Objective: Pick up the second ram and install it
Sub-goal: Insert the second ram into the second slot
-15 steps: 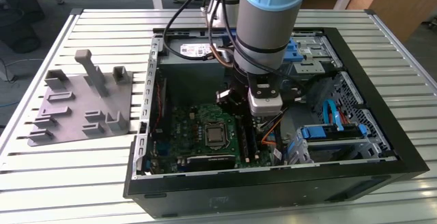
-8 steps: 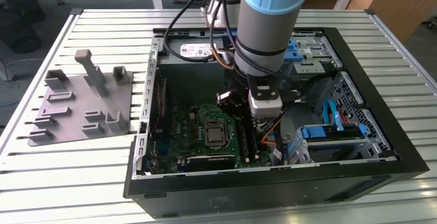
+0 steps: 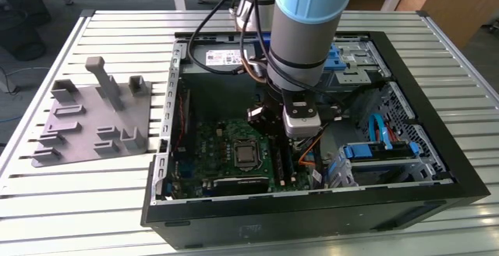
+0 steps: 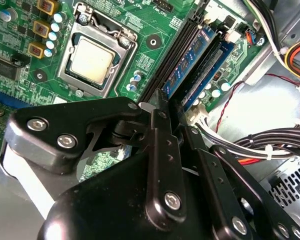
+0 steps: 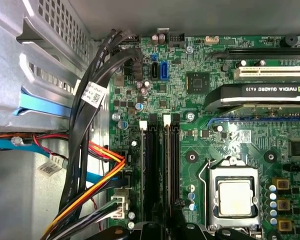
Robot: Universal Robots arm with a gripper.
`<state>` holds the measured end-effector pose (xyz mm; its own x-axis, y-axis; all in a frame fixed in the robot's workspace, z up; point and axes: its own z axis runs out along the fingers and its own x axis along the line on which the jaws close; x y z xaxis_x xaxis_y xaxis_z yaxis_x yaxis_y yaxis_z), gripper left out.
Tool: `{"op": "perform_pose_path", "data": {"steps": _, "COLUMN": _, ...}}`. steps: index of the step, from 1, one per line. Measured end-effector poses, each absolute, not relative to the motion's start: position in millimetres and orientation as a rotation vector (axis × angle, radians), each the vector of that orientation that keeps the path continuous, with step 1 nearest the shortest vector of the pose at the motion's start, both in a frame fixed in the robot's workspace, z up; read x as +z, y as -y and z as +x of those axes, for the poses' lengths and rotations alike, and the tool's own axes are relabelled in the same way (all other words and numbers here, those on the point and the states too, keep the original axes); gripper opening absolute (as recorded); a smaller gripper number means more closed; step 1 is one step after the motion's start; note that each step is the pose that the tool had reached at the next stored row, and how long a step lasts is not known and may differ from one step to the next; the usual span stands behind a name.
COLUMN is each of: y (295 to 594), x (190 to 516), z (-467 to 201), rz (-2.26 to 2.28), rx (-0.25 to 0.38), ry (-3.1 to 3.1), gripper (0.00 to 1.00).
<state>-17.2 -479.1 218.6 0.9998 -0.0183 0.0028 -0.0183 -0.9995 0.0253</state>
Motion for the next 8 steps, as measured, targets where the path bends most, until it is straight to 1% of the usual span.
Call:
{"op": "perform_pose_path", "data": {"steps": 4, "y": 478.5, "x": 218.3, "z": -17.1, "rz": 3.119, "rx": 0.004, "ry": 0.028, "gripper": 0.20}}
{"op": "perform_pose_path", "data": {"steps": 5, "y": 478.5, "x": 218.3, "z": -17.2, "rz": 3.119, "rx": 0.004, "ry": 0.029, "gripper": 0.13}}
{"op": "perform_pose_path", "data": {"steps": 8, "y": 478.5, "x": 218.4, "z": -17.1, "rz": 3.119, "rx": 0.004, "ry": 0.029, "gripper": 0.13}}
